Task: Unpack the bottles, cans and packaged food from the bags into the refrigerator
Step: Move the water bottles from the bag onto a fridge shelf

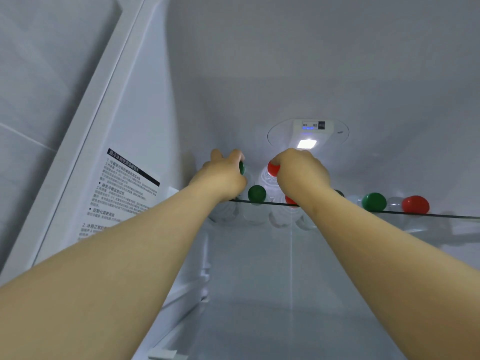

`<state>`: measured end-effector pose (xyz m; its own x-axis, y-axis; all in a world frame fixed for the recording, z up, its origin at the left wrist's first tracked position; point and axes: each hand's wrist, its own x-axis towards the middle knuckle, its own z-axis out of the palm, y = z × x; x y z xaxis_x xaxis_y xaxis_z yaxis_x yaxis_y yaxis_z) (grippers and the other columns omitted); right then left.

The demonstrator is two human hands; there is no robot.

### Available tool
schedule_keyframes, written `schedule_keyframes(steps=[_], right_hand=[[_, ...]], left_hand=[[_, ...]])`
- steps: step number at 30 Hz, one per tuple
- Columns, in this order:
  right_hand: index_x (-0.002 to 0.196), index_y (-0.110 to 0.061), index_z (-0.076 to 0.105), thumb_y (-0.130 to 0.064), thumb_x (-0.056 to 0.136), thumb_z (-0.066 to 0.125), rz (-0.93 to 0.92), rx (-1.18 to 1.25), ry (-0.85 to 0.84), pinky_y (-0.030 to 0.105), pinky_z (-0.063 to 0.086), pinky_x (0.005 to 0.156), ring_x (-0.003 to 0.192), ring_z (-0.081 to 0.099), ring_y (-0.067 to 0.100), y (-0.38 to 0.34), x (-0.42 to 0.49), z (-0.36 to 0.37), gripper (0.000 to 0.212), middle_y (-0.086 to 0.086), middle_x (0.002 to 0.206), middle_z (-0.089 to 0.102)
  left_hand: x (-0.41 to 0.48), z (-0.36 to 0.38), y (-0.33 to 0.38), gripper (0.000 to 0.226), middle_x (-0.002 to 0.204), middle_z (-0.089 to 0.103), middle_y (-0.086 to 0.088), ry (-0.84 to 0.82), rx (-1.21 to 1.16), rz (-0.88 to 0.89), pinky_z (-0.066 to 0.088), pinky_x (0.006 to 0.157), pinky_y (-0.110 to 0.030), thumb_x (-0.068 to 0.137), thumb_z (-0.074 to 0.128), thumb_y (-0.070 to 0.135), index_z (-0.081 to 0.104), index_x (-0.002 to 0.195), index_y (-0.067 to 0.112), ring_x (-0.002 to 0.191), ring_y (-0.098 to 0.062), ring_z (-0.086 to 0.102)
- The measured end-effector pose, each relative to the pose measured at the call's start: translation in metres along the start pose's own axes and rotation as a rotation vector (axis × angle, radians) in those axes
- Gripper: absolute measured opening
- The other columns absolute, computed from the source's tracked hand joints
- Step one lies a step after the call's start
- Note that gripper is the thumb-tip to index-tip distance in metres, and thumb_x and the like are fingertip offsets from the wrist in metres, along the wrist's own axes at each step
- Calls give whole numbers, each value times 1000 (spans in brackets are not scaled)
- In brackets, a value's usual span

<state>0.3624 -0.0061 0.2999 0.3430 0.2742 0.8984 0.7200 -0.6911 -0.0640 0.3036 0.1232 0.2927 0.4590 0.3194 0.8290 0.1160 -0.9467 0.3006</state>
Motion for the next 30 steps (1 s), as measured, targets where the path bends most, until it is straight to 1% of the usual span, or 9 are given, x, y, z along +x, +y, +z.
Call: schedule_keyframes(steps=[2,5,10,14,17,20,23,26,30], right_hand=[[119,-14,60,8,83,38,-15,-42,20,28,34,72,78,46,27,0,-3,-1,48,9,99,56],[116,-17,60,3,83,37,-33,-86,7,29,31,72,73,39,24,0,-6,-1,45,2,74,42],[102,-16,57,-12,88,40,-71,78,29,30,33,71,91,44,27,4,-9,6,22,3,101,51],[118,-16,55,-15,89,43,-25,233,89,33,40,72,99,49,28,10,-18,5,31,6,116,50],[117,-15,56,-16,89,45,-7,309,129,33,40,66,94,52,28,14,-29,1,30,5,114,51],[112,-19,60,-19,87,49,34,551,209,35,46,76,103,52,27,12,-46,-8,27,-1,105,51],[107,-25,61,-22,86,52,76,786,316,30,37,80,107,46,17,13,-73,-20,23,-8,104,54],[100,-27,60,-23,86,55,20,779,327,28,36,78,101,48,15,16,-111,-16,15,-13,96,55],[104,-25,64,-33,78,52,34,672,261,32,41,90,109,51,18,27,-160,7,29,-9,109,61]], left_hand=[[0,0,0,44,126,30,-8,-3,2,0,49,83,-37,91,43,16,35,134,26,99,-29,49],[0,0,-1,45,127,30,-7,-3,8,-1,48,84,-37,91,45,18,34,135,27,100,-29,49],[-3,0,0,44,127,32,-6,17,8,0,47,85,-36,90,46,22,37,133,28,106,-28,46],[-15,0,1,36,123,38,-8,161,50,-1,46,90,-39,89,46,25,47,125,23,111,-29,42],[-23,0,3,32,122,44,-9,240,8,0,43,90,-35,88,49,24,52,120,20,112,-30,44],[-39,-5,11,27,115,52,-7,348,-127,33,36,81,-26,87,52,19,58,113,17,106,-26,49],[-74,-7,19,22,106,51,2,419,-177,120,34,78,-23,88,53,20,60,109,19,96,-17,48],[-115,0,19,21,103,50,6,396,-143,211,38,82,-25,88,55,22,60,108,20,102,-17,50],[-161,23,5,27,108,56,1,273,-27,214,40,84,-29,86,53,33,61,109,19,101,-21,51]])
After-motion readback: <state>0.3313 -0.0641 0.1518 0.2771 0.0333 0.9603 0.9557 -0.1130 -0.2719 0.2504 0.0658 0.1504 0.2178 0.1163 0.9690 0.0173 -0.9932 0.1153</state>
